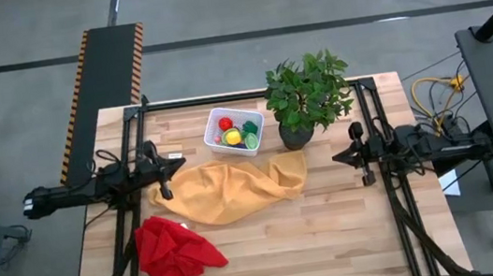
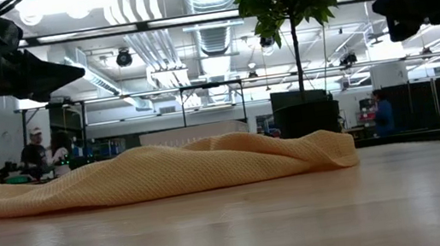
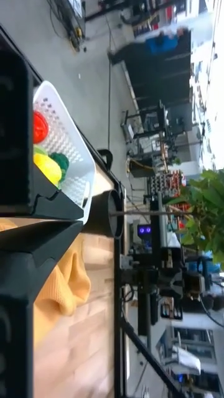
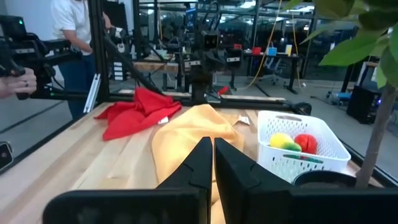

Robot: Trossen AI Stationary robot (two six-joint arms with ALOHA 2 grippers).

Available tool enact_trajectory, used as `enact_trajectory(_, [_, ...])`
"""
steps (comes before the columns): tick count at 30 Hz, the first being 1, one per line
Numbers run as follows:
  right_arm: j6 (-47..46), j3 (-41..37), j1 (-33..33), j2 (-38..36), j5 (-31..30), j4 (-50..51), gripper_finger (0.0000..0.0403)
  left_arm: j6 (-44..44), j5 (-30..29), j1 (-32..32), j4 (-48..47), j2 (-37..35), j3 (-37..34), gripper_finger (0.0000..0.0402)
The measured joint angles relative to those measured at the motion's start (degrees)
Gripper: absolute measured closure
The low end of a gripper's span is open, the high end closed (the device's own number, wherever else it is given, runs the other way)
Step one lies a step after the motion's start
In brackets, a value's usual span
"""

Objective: Pick and placing Produce into tupperware
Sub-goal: Return to Home Position

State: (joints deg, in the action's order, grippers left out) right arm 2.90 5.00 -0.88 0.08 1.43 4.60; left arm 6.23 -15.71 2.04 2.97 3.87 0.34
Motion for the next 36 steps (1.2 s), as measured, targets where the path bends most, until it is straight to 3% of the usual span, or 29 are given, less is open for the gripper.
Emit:
enact_trajectory(14, [-1.47,-4.51,0.04,0.40,-0.17,-5.14,0.0394,-1.36,3.86,0.00,-0.58,0.66,-0.04,0.0402])
enact_trajectory(36, [0.53,-4.49,0.04,0.48,-0.15,-5.24,0.0394,-1.30,6.80,0.00,-0.93,1.12,-0.07,0.0402])
